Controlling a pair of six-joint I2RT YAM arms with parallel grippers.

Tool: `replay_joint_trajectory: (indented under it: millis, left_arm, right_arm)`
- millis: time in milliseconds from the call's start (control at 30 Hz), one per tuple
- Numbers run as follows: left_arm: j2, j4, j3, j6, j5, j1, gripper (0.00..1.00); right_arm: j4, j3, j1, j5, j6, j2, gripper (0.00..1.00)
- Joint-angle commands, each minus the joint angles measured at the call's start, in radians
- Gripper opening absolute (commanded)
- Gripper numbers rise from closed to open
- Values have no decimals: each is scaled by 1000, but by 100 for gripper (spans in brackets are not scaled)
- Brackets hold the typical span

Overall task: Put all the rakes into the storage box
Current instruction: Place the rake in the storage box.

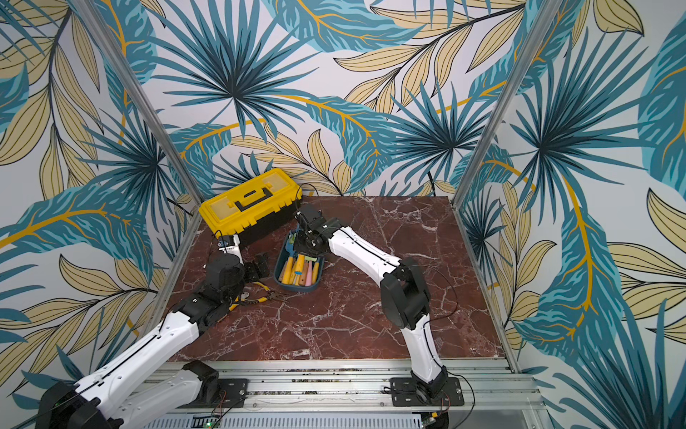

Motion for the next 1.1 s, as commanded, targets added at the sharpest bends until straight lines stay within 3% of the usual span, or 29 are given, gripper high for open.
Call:
replay_joint_trajectory:
  millis: [0, 500, 667, 1067]
  left_arm:
    - [6, 4, -19, -34, 36, 31, 100]
    - [-24, -9, -23, -45, 72, 63, 100]
    - [-29, -10, -23, -42, 71, 63, 100]
    - [-27, -6, -23, -41, 74, 63, 100]
  right_arm:
    - [-53, 79, 17, -4, -29, 52, 22]
    - [-96, 182, 28, 40, -20, 186, 24]
    - [-97, 191, 27, 31, -9, 212, 33]
    - [-95, 135, 28, 35, 1, 128, 38]
